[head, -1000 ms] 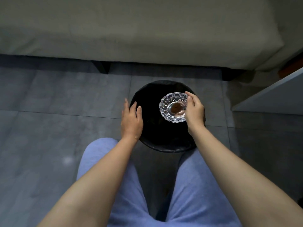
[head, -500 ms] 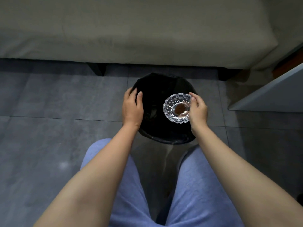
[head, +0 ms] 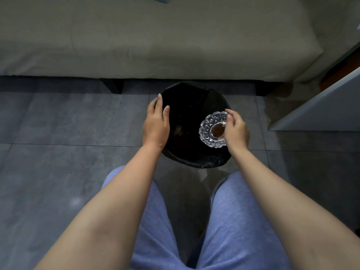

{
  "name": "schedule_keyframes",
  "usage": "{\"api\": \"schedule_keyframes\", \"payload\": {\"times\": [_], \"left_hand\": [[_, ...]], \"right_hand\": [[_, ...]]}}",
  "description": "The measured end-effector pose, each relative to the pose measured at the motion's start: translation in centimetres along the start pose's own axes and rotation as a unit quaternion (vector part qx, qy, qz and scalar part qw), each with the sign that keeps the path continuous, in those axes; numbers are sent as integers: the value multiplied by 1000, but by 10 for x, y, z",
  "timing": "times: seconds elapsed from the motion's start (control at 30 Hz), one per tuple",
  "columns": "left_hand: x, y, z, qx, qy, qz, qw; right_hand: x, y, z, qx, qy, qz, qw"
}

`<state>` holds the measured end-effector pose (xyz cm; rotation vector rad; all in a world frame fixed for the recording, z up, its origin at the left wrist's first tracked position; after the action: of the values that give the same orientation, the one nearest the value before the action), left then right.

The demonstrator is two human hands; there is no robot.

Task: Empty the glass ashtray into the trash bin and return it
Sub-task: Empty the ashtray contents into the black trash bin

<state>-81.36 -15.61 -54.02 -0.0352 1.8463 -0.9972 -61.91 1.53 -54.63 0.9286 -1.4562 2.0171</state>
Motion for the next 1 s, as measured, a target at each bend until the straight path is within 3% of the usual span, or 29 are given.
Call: {"api": "schedule_keyframes", "payload": {"times": [0.1, 0.37, 0.5, 0.63, 0.77, 0.83, 1.0], "left_hand": [[-5, 2, 1, 2, 11, -2, 1000], [-18, 6, 7, 15, 22, -12, 1000], [-22, 7, 10, 16, 22, -15, 1000], [-22, 6, 11, 21, 30, -31, 999], [-20, 9, 13, 30, 43, -46, 998], [-19, 10, 13, 32, 50, -52, 997], [-19, 11, 15, 35, 48, -65, 996]], "right_hand": [[4, 1, 0, 10, -32, 68, 997], [12, -5, -2, -15, -60, 61, 996], [18, 1, 0, 28, -91, 95, 991], [26, -3, 6, -5, -80, 23, 996], [15, 2, 2, 34, -70, 101, 992], [16, 0, 4, 27, -56, 76, 995], [19, 5, 6, 50, -97, 150, 983]]}}
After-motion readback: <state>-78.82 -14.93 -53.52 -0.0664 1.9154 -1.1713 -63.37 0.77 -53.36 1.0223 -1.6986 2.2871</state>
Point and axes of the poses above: each hand's wrist, its own z-axis away from the middle knuckle, its own y-axis out of the palm, x = y × z, the point moved 6 cm from there along -z, towards the middle knuckle, and after that the axes turned 7 degrees about y, right-handed, at the moved point
